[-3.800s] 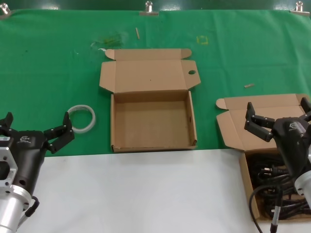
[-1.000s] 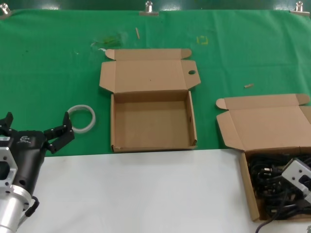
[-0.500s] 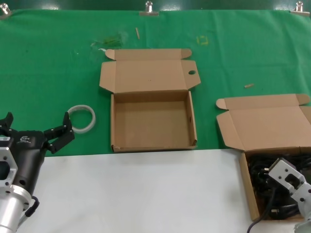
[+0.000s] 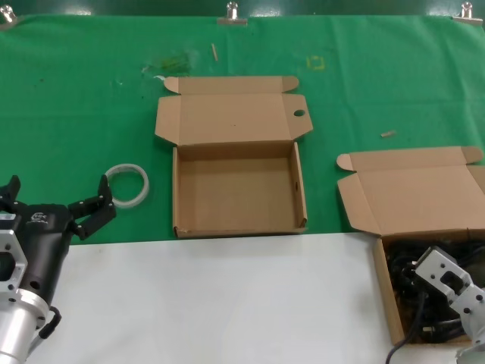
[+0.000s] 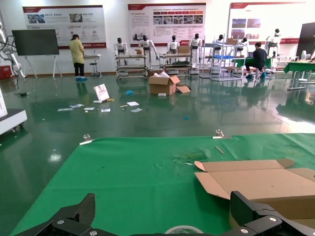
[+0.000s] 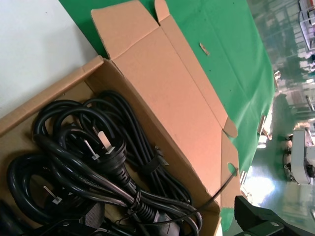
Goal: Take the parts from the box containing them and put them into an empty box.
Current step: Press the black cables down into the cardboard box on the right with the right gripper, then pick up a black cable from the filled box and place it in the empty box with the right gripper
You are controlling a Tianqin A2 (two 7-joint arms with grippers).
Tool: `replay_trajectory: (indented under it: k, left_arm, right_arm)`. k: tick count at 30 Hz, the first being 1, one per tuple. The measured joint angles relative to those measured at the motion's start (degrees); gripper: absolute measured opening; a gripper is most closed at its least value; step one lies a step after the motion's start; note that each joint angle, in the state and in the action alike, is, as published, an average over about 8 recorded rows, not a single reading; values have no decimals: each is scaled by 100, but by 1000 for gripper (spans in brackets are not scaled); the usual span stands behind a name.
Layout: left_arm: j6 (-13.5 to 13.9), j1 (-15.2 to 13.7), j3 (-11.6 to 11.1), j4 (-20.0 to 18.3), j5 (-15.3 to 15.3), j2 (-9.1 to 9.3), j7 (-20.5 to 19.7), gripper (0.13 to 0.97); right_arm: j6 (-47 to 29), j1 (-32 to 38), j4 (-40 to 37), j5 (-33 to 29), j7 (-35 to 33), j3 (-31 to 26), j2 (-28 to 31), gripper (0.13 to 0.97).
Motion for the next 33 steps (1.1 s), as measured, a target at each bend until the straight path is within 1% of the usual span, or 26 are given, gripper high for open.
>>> replay_trajectory:
  k: [3, 11, 15, 23, 24, 32, 33]
  left_arm:
    - [0, 0, 0, 0, 0, 0, 0, 965]
    - [0, 0, 0, 0, 0, 0, 0, 965]
    - [0, 0, 0, 0, 0, 0, 0, 965]
    - [0, 0, 0, 0, 0, 0, 0, 965]
    - [0, 0, 0, 0, 0, 0, 0, 965]
    - [0, 0, 0, 0, 0, 0, 0, 965]
    - [0, 0, 0, 0, 0, 0, 0, 965]
  right_arm:
    - [-48, 1, -37, 0, -3, 17, 0, 966]
    - [-115, -21, -51, 0, -4, 53, 0, 804]
    - [-136, -41, -36, 0, 21, 64, 0, 804]
    - [-187, -93, -34, 0, 134, 43, -4, 624]
    - [-194, -99, -36, 0, 148, 38, -6, 624]
    - [-236, -141, -35, 0, 198, 48, -78, 407]
    - [-239, -147, -31, 0, 192, 58, -94, 407]
